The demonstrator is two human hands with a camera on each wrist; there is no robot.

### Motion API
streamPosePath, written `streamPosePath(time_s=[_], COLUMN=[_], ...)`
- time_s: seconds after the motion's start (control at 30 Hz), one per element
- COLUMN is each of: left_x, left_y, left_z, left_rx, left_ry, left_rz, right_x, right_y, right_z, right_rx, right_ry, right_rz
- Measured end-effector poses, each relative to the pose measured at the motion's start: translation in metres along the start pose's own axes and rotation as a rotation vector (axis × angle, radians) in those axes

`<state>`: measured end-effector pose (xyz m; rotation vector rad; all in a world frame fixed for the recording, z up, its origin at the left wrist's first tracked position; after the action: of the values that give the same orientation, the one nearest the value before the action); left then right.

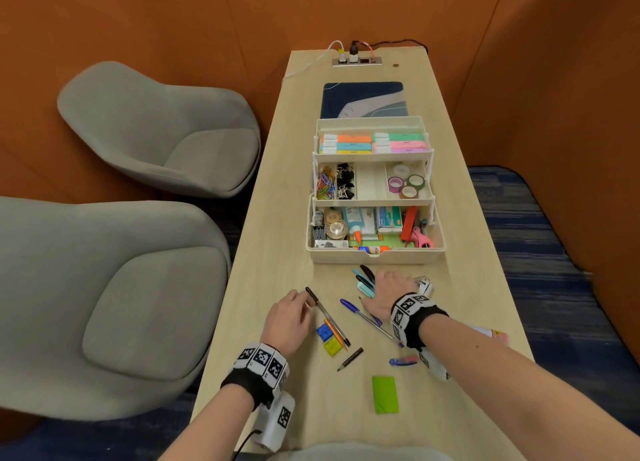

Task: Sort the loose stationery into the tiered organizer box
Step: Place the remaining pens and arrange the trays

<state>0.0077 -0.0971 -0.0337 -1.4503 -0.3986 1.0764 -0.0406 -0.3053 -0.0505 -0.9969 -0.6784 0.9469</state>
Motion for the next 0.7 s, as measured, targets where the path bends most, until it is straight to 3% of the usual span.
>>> streamPosePath(time_s=[0.17, 0.5, 0.7], left_x=[-0.012, -0.045, -0.059], left_y=[0.005, 0.011, 0.002], left_z=[-0.013, -0.043, -0.047], left_rx=[0.052, 0.299, 0.286], left_ry=[0.088, 0.404, 0.628], left_rz=[-0.154, -0.661, -0.837], right_x=[0.002, -0.005, -0.008], right_y=[0.004, 0.005, 0.006], right_z=[0.003, 0.010, 0.014], right_rx=[-0.003, 0.007, 0.062], right_ry=[-0.070, -0.131, -0.148], right_rz=[-0.056, -0.129, -0.239])
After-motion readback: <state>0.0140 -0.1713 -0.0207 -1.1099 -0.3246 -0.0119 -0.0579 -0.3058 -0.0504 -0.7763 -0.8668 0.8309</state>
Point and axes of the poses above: each hand's wrist, its own z-axis away from the middle knuckle, its own y-axis out of the palm, x = y × z, the point moved 6 cm from there along -z, towards the middle knuckle, and after that the axes turned 7 degrees about -z, right-handed, at the moved point
